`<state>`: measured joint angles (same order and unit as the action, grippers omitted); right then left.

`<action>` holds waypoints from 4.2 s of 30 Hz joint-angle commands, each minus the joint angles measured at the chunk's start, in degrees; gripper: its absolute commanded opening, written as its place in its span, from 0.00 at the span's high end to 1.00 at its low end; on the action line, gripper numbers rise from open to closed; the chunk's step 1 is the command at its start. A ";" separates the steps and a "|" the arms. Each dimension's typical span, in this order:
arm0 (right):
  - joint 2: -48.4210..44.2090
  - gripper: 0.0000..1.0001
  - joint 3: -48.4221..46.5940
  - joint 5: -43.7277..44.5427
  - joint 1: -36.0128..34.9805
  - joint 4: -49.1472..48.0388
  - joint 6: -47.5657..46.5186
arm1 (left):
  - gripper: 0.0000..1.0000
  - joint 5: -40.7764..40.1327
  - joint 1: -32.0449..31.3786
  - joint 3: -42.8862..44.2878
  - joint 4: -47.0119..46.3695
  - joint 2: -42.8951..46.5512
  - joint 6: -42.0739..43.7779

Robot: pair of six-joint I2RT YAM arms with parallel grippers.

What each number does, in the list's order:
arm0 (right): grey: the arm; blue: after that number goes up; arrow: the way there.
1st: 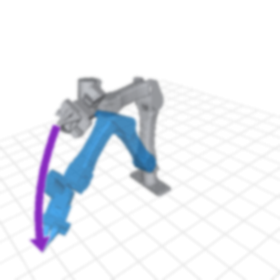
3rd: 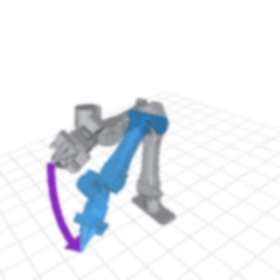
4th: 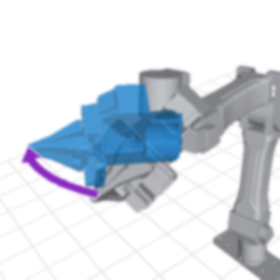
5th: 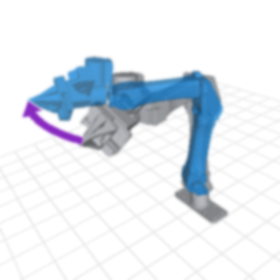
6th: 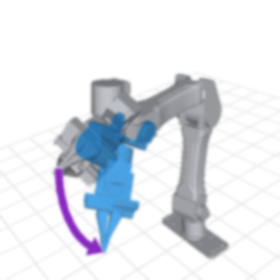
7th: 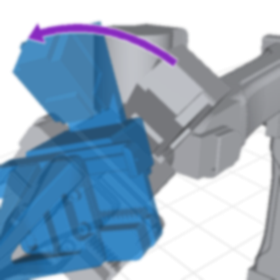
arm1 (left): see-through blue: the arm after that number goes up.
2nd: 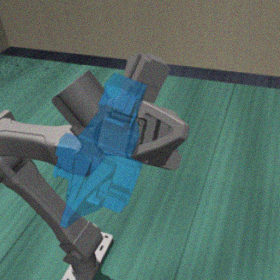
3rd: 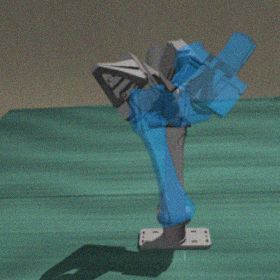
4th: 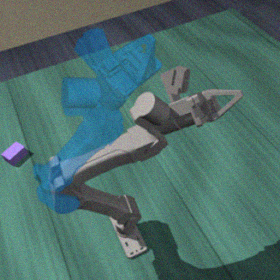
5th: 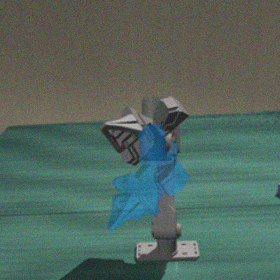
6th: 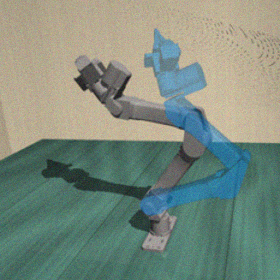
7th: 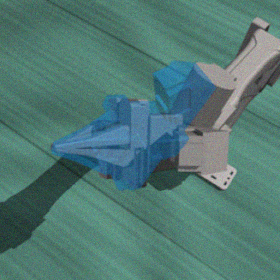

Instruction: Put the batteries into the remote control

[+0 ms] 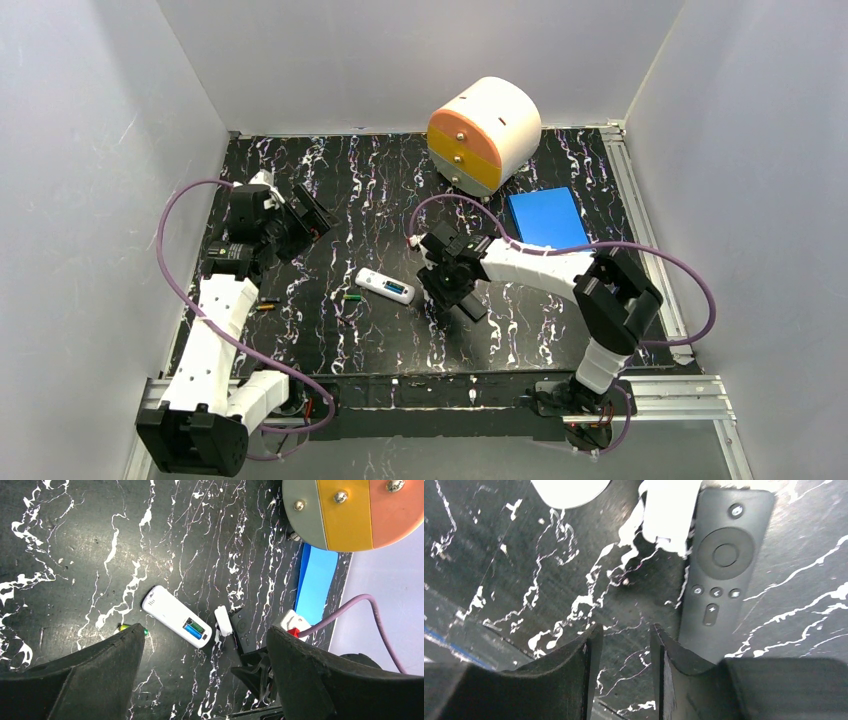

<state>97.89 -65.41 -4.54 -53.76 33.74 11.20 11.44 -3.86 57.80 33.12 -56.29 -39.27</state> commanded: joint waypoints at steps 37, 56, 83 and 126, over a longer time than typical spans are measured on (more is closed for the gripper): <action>12.13 0.42 -10.75 7.52 1.38 -5.91 -2.90 | 0.12 2.87 0.25 0.65 -1.65 -2.24 1.12; 14.39 0.65 -11.16 11.36 0.40 -1.07 -6.10 | 0.11 5.92 0.25 -1.26 -4.28 -3.37 0.70; -0.33 0.71 -7.18 -5.98 1.85 -13.14 -4.48 | 0.28 40.65 -4.51 -12.61 -31.39 -25.10 -7.23; -5.98 0.21 -3.08 -11.46 7.87 -25.76 9.11 | 1.00 41.23 -9.04 -6.54 -35.30 -29.27 -9.21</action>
<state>97.60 -72.62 -12.62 -50.96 16.93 11.77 52.97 -13.26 48.53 0.45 -87.99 -46.76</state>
